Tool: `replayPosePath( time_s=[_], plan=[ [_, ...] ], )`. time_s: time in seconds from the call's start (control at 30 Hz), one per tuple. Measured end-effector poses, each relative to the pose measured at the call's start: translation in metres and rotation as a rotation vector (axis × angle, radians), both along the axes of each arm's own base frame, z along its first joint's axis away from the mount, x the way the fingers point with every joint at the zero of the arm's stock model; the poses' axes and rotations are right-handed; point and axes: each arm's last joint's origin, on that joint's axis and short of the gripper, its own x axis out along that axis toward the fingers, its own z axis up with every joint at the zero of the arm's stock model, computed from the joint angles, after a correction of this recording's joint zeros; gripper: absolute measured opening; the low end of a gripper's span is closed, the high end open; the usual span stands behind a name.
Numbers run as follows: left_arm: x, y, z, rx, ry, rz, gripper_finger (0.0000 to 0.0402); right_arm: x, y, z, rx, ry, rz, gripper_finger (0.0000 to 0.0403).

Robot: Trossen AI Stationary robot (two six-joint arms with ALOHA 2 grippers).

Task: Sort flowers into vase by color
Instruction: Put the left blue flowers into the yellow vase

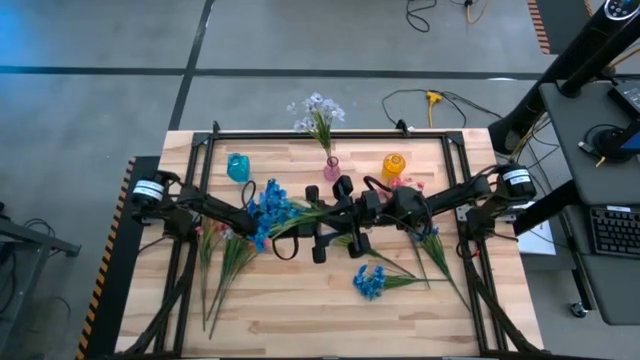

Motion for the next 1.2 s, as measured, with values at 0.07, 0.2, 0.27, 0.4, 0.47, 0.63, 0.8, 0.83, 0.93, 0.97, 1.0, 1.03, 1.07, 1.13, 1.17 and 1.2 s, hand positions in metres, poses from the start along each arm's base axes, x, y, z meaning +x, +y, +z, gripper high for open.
replayPosePath(
  time_s=[0.07, 0.2, 0.27, 0.4, 0.47, 0.63, 0.8, 0.83, 0.93, 0.97, 1.0, 1.03, 1.07, 1.13, 1.17, 1.2],
  plan=[
    [0.0, 0.0, -0.0002, 0.002, 0.002, 0.001, 0.0174, 0.0003, 0.0, -0.0006, -0.009, 0.007, -0.004, 0.0028],
    [0.0001, 0.0003, -0.0003, 0.003, 0.003, 0.003, 0.012, 0.0006, 0.0005, -0.0012, -0.028, 0.01, -0.012, 0.0028],
    [0.0001, 0.0006, -0.0003, 0.002, 0.003, 0.006, 0.0092, 0.0007, 0.0005, -0.0017, -0.035, 0.013, -0.016, 0.0028],
    [0.0002, 0.0011, -0.0003, 0.001, 0.004, 0.017, 0.0045, 0.0012, 0.0005, -0.0028, -0.035, 0.025, -0.015, 0.0028],
    [0.0002, 0.0011, -0.0006, 0.001, 0.007, 0.019, 0.0027, 0.0015, 0.0005, -0.0035, -0.027, 0.036, -0.011, 0.0028],
    [0.0002, 0.0038, -0.0011, -0.013, 0.013, 0.084, 0.0004, 0.0017, -0.0008, -0.0034, 0.033, 0.048, 0.001, 0.0029],
    [0.0001, 0.0039, -0.0018, -0.015, 0.018, 0.092, 0.0003, 0.0008, -0.0012, -0.0019, 0.067, 0.065, 0.016, 0.0029],
    [0.0002, 0.0039, -0.0024, -0.016, 0.024, 0.092, 0.0002, 0.0006, -0.0012, -0.0017, 0.068, 0.075, 0.017, 0.0029],
    [0.0006, 0.0042, -0.0039, -0.047, 0.037, 0.091, 0.0002, -0.0006, -0.0013, -0.0003, 0.065, 0.098, 0.015, 0.0029],
    [0.0006, 0.0042, -0.0043, -0.058, 0.041, 0.089, 0.0002, -0.0009, -0.0013, 0.0, 0.063, 0.106, 0.015, 0.0029],
    [0.0007, 0.0042, -0.0046, -0.07, 0.043, 0.087, 0.0002, -0.0013, -0.0013, 0.0003, 0.062, 0.111, 0.014, 0.003],
    [0.0008, 0.0042, -0.0051, -0.076, 0.048, 0.085, 0.0002, -0.0016, -0.0012, 0.0007, 0.061, 0.119, 0.014, 0.0033],
    [0.0008, 0.0042, -0.0054, -0.08, 0.051, 0.085, 0.0002, -0.002, -0.0013, 0.0011, 0.059, 0.122, 0.014, 0.0037],
    [0.0007, 0.0041, -0.0067, -0.083, 0.06, 0.086, 0.0002, -0.0028, -0.0013, 0.0027, 0.057, 0.115, 0.014, 0.005],
    [0.0006, 0.0042, -0.007, -0.084, 0.061, 0.091, 0.0002, -0.0035, -0.0013, 0.0039, 0.056, 0.111, 0.016, 0.0059],
    [0.0006, 0.0044, -0.0071, -0.084, 0.062, 0.091, 0.0002, -0.004, -0.001, 0.0047, 0.056, 0.11, 0.017, 0.007]
  ],
)
